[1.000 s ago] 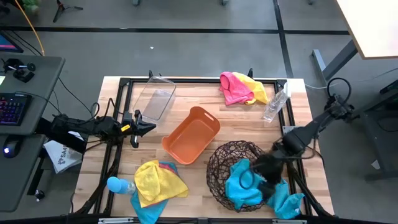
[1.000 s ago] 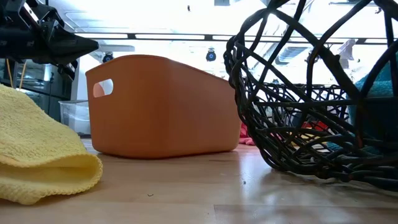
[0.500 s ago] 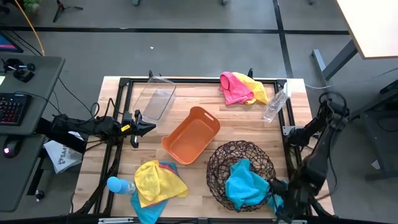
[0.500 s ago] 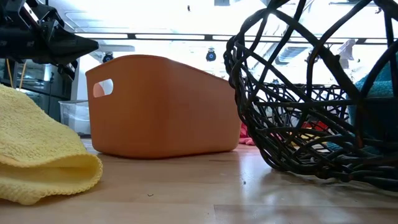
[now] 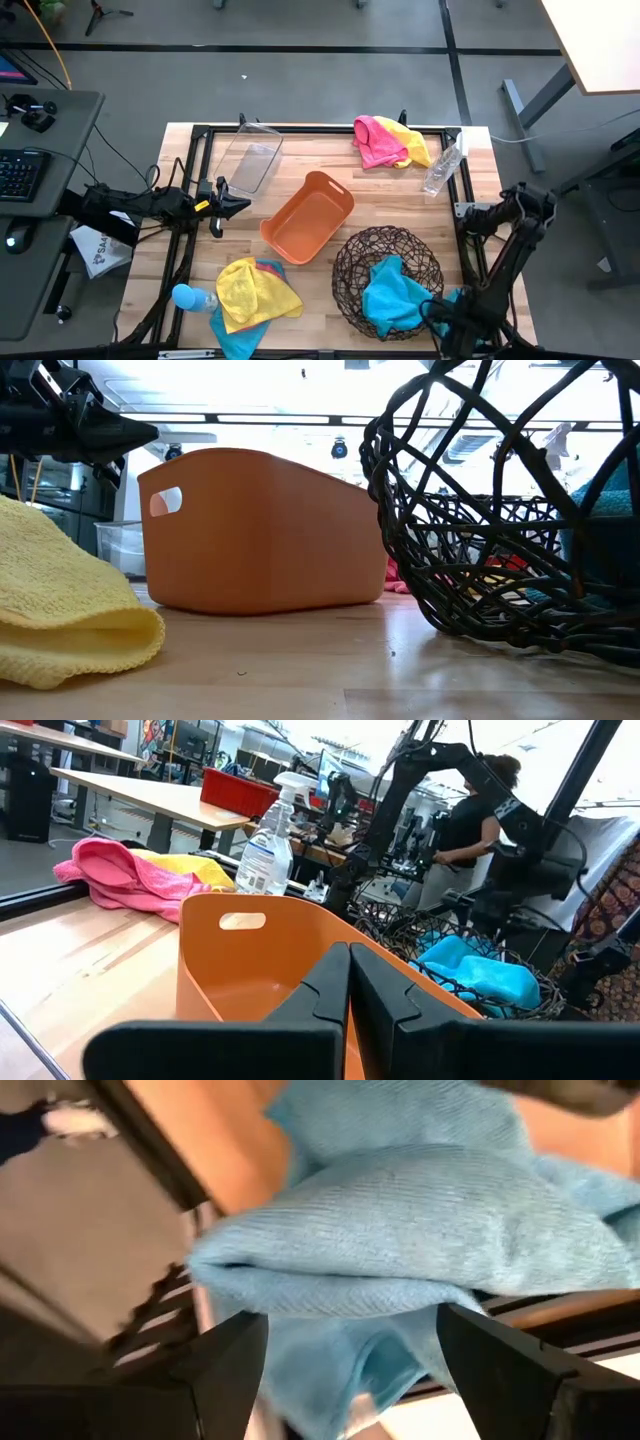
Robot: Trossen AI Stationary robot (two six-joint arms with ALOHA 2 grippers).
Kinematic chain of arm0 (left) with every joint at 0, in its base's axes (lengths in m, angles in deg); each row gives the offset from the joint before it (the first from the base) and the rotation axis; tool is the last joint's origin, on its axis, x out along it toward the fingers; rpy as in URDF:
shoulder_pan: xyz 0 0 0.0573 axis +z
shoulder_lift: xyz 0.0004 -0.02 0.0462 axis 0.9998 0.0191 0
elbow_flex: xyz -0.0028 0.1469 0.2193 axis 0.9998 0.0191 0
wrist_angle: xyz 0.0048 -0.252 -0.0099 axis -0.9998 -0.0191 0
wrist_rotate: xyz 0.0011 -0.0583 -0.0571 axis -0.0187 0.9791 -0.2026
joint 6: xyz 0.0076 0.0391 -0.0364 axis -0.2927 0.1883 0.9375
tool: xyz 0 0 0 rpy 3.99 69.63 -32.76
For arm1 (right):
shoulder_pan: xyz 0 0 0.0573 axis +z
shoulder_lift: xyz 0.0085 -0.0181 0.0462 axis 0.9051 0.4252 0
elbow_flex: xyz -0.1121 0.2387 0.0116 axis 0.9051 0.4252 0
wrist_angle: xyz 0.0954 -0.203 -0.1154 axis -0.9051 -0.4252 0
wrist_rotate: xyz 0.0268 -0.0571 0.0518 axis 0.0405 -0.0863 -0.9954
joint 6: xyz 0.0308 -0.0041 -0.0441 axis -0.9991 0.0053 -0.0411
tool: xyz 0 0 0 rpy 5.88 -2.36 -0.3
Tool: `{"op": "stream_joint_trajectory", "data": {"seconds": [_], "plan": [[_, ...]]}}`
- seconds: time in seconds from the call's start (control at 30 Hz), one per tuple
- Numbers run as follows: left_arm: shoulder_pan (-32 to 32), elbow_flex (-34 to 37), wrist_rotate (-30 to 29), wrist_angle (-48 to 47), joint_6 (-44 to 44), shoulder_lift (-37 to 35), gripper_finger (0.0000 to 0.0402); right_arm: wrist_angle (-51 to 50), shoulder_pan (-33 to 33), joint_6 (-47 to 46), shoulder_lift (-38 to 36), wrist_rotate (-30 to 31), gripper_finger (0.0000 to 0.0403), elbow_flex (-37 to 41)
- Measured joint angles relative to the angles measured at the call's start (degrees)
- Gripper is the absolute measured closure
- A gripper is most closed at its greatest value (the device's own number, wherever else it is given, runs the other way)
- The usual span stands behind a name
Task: Sort microfiber towel by color & place in baskets
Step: Put the right blue towel into the black wire basket
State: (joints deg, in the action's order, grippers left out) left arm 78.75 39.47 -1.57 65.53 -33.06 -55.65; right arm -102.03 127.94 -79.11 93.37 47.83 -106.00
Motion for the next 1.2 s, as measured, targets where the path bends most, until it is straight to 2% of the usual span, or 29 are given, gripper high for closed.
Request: {"op": "stream_joint_trajectory", "data": {"seconds": [0.17, 0.27, 0.33, 0.47, 0.5, 0.67, 1.07, 1.2], "plan": [[-0.01, 0.0, -0.01, 0.02, 0.01, -0.01, 0.0401, -0.99, 1.64, 0.0, 1.83, 2.89, 0.0119, 0.0], [-0.02, 0.0, -0.02, 0.01, 0.02, -0.01, 0.0401, -1.68, 2.34, -0.94, 3.1, 3.12, 0.0149, 0.0], [-0.01, 0.0, -0.01, 0.01, 0.02, 0.0, 0.0401, -2.04, 2.73, -2.06, 3.73, 3.99, 0.0201, 0.02], [-0.01, 0.0, -0.02, 0.0, 0.01, 0.0, 0.0401, -1.97, 3.06, -4.55, 3.67, 6.1, 0.0366, 0.02], [-0.02, 0.0, 0.0, 0.02, 0.02, -0.02, 0.0401, -2.12, 3.05, -4.7, 3.4, 6.5, 0.0381, -0.1], [-0.01, 0.0, -0.02, 0.01, 0.02, -0.02, 0.0401, -7.48, 2.95, -4.73, 0.35, 7.55, 0.0398, -5.12], [-0.01, 0.0, -0.01, 0.01, 0.02, -0.01, 0.0401, -16.08, 2.37, -3.51, -15.17, 17.68, 0.0401, -27.14], [-0.02, 0.0, 0.0, 0.0, 0.02, 0.0, 0.0401, -22.83, 1.0, -2.91, -18.07, 28.02, 0.0402, -37.78]]}}
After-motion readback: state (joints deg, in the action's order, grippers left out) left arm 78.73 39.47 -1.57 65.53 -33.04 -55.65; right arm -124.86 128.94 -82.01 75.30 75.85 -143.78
